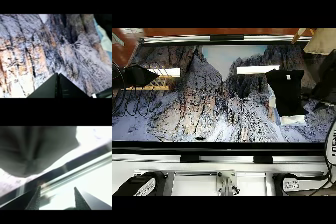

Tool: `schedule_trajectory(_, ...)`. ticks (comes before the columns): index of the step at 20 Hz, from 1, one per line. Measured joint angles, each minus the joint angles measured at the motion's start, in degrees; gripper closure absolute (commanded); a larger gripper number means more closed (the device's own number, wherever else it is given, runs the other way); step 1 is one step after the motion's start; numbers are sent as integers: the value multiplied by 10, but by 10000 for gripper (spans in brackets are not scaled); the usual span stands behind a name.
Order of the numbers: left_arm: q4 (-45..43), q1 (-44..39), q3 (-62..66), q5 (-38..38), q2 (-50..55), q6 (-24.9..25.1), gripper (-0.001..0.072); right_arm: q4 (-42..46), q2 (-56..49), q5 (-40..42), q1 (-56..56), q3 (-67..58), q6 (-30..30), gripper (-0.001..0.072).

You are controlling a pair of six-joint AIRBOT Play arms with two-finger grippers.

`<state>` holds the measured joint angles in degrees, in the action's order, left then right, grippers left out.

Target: Fold the shirts.

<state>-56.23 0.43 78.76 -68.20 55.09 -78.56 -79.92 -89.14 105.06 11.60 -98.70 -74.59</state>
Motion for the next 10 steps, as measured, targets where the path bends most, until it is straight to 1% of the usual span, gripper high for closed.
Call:
schedule_trajectory(1, -15, -2, 0, 0, 3, 0, 676, 19, 5, -8, 6, -25, -6, 174)
schedule_trajectory(3, -59, -12, 4, 1, 21, 0, 677, 31, 20, -62, 10, -83, -13, 174)
schedule_trajectory(6, -174, -55, 29, -4, 78, -20, 673, -36, 43, -198, -29, -134, -28, 174)
schedule_trajectory(7, -225, -76, 44, -19, 107, -35, 598, -54, 46, -232, -59, -141, -33, 137)
schedule_trajectory(8, -269, -96, 60, -36, 136, -47, 214, -63, 42, -248, -91, -143, -36, 11)
schedule_trajectory(9, -309, -116, 78, -61, 167, -58, 10, -73, 32, -251, -125, -142, -31, 12)
schedule_trajectory(10, -340, -134, 93, -85, 195, -70, 7, -88, 17, -245, -154, -139, -21, 12)
